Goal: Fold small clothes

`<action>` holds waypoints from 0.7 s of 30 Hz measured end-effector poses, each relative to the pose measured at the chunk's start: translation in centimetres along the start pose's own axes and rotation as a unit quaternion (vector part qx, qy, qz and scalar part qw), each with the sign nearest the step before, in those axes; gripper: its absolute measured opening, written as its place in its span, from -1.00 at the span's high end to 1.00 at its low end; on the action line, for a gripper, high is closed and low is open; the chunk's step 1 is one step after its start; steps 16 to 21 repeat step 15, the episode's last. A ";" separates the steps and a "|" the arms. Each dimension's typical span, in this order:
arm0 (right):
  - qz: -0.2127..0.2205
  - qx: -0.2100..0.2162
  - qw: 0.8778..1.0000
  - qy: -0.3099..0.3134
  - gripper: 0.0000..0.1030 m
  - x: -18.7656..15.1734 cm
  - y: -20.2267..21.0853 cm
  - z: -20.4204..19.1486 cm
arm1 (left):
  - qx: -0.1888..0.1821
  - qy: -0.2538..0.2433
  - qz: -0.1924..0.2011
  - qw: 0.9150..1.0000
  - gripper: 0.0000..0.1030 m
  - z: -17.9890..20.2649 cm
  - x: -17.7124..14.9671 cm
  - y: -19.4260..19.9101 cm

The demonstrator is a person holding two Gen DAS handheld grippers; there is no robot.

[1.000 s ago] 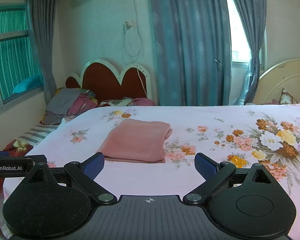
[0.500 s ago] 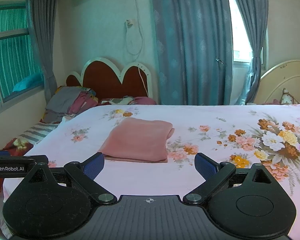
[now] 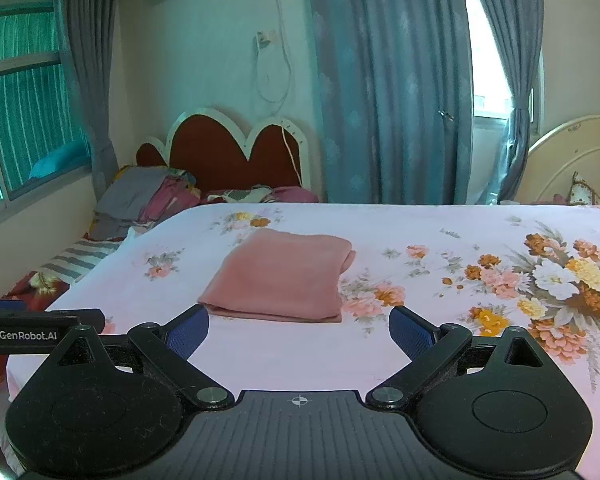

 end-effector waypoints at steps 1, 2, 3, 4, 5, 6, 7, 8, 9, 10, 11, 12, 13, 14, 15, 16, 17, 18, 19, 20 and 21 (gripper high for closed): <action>-0.002 0.000 1.000 -0.001 -0.86 0.0 -0.2 0.1 | -0.002 0.001 -0.002 1.000 -1.00 0.1 0.0 -0.3; -0.003 0.001 1.000 -0.001 -0.86 -0.1 -0.4 0.1 | -0.004 0.002 -0.004 1.000 -1.00 0.1 0.1 -0.5; -0.005 0.001 1.000 -0.002 -0.86 0.0 -0.7 0.2 | -0.006 0.003 -0.006 1.000 -1.00 0.2 0.1 -0.9; -0.006 0.001 1.000 -0.003 -0.86 0.0 -1.0 0.2 | -0.007 0.003 -0.007 1.000 -1.00 0.3 0.2 -1.2; -0.008 0.002 1.000 -0.004 -0.86 0.0 -1.3 0.3 | -0.010 0.002 -0.008 1.000 -1.00 0.4 0.3 -1.5; -0.009 0.001 1.000 -0.005 -0.86 0.0 -1.6 0.3 | -0.013 -0.001 -0.006 1.000 -1.00 0.5 0.5 -1.9; -0.011 0.001 1.000 -0.006 -0.86 0.1 -2.0 0.5 | -0.016 -0.004 -0.003 1.000 -1.00 0.7 0.7 -2.3; -0.015 0.000 1.000 -0.006 -0.86 0.1 -2.6 0.6 | -0.020 -0.006 0.003 1.000 -1.00 0.8 0.9 -2.6; -0.018 -0.001 1.000 -0.007 -0.86 0.0 -3.0 0.7 | -0.027 -0.005 0.010 1.000 -0.97 0.9 1.1 -2.9; -0.022 -0.003 1.000 -0.009 -0.86 0.0 -3.6 0.9 | -0.036 -0.001 0.019 0.999 -0.97 1.0 1.4 -3.3; -0.026 -0.005 1.000 -0.012 -0.86 0.0 -4.1 1.2 | -0.045 0.006 0.025 0.999 -0.97 1.0 1.6 -3.7; -0.030 -0.007 0.999 -0.015 -0.86 -0.1 -4.6 1.5 | -0.050 0.013 0.024 0.998 -0.97 1.0 1.9 -4.3; -0.034 -0.010 0.999 -0.017 -0.86 -0.1 -5.2 1.8 | -0.046 0.014 0.019 0.999 -0.98 0.8 2.2 -5.2; -0.038 -0.015 0.999 -0.019 -0.86 -0.1 -5.9 2.1 | -0.041 0.012 0.017 0.999 -1.00 0.7 2.6 -6.0; -0.044 -0.021 0.999 -0.022 -0.86 -0.2 -6.7 2.5 | -0.035 0.007 0.016 0.999 -1.00 0.4 3.0 -6.9; -0.044 -0.021 0.999 -0.022 -0.86 -0.2 -6.7 2.5 | -0.035 0.007 0.016 0.999 -1.00 0.4 3.0 -6.9; -0.044 -0.021 0.999 -0.022 -0.86 -0.2 -6.7 2.5 | -0.035 0.007 0.016 0.999 -1.00 0.4 3.0 -6.9; -0.044 -0.021 0.999 -0.022 -0.86 -0.2 -6.7 2.5 | -0.035 0.007 0.016 0.999 -1.00 0.4 3.0 -6.9; -0.044 -0.021 0.999 -0.022 -0.86 -0.2 -6.7 2.5 | -0.035 0.007 0.016 0.999 -1.00 0.4 3.0 -6.9; -0.044 -0.021 0.999 -0.022 -0.86 -0.2 -6.7 2.5 | -0.035 0.007 0.016 0.999 -1.00 0.4 3.0 -6.9; -0.044 -0.021 0.999 -0.022 -0.86 -0.2 -6.7 2.5 | -0.035 0.007 0.016 0.999 -1.00 0.4 3.0 -6.9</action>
Point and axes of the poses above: each gripper's, at about its wrist camera, not at the fingertips, and y roughly against the way its jaws point, z to its right, x to its top, the point moved 10 cm from there along -y, roughly the way its jaws point, and after that the axes turned 8 degrees about -x, right-handed, at the moved point
